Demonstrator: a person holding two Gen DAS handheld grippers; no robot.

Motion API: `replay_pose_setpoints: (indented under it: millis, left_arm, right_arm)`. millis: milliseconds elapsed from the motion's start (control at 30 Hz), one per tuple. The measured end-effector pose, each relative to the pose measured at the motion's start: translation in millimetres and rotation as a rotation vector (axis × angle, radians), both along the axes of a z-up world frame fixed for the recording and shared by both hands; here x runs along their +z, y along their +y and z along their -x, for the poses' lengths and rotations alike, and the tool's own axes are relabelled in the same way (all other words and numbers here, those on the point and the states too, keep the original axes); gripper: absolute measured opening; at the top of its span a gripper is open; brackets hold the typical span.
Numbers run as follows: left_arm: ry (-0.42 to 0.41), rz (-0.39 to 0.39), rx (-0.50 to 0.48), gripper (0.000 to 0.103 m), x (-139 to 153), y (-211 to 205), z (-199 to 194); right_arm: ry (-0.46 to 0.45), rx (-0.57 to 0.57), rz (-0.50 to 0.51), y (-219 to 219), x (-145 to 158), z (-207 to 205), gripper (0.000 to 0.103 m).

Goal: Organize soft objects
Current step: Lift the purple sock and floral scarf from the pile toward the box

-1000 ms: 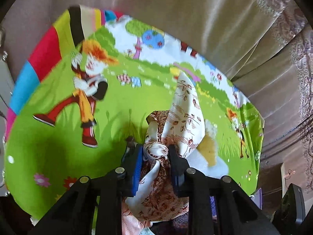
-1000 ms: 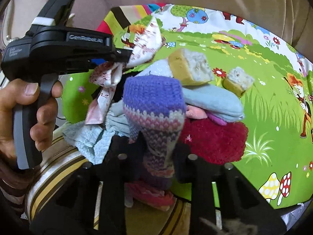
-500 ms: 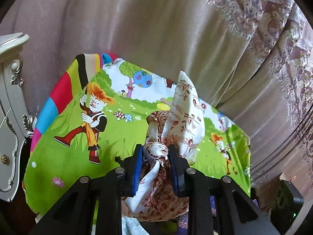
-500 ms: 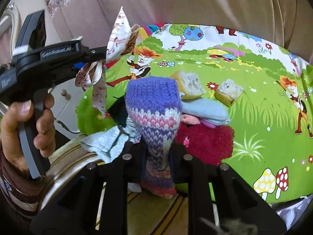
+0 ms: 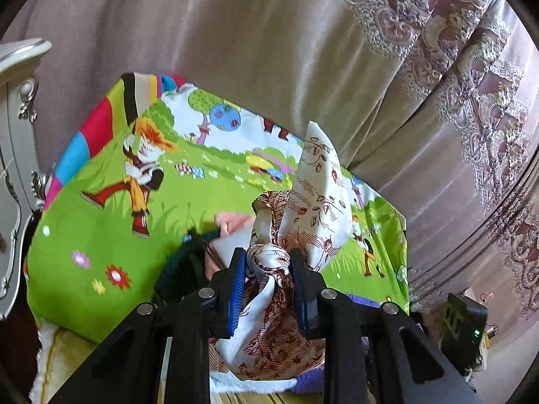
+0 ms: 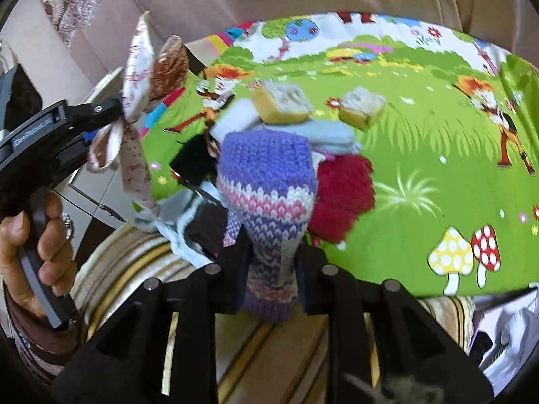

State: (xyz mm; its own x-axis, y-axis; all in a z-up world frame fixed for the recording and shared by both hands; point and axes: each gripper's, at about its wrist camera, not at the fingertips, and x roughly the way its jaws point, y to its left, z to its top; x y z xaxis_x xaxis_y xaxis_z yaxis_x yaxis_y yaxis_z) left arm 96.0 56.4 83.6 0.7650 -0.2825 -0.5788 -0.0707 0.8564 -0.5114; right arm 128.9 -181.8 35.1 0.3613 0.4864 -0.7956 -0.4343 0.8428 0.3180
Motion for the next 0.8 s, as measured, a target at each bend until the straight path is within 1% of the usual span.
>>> replay_pose_setpoints:
  millis: [67,133,167,233,300,333,367,467,567,800]
  left_arm:
    - [0.008,0.008,-0.004,0.027,-3,-4,5]
    - [0.018,0.019,-0.009,0.027,-8,-8,11]
    - [0.023,0.030,-0.015,0.027,-10,-11,14]
    - [0.027,0.040,-0.019,0.027,-11,-14,17]
    - [0.032,0.038,-0.022,0.027,-13,-18,19]
    - [0.034,0.040,-0.022,0.027,-13,-19,20]
    - [0.034,0.042,-0.022,0.027,-12,-20,21]
    - [0.024,0.038,-0.027,0.027,-9,-23,25]
    - [0.008,0.029,-0.032,0.027,-3,-26,29]
    - [-0.013,0.022,-0.042,0.027,8,-34,35]
  right_arm:
    - [0.025,-0.012,-0.005,-5,-7,-1,0.044]
    - [0.042,-0.021,0.005,-8,-13,0,0.051]
    - [0.057,-0.024,0.008,-9,-17,1,0.051]
    - [0.059,-0.019,-0.013,-12,-22,1,0.051]
    - [0.036,-0.012,-0.019,-12,-19,3,0.042]
    - [0.027,-0.007,-0.015,-11,-18,3,0.032]
    - [0.024,-0.004,-0.011,-10,-18,3,0.026]
    - [-0.001,-0.016,-0.022,-15,-14,7,0.017]
    - [-0.034,-0.037,-0.027,-20,-7,11,0.014]
    - [-0.059,-0.060,-0.049,-33,1,16,0.012]
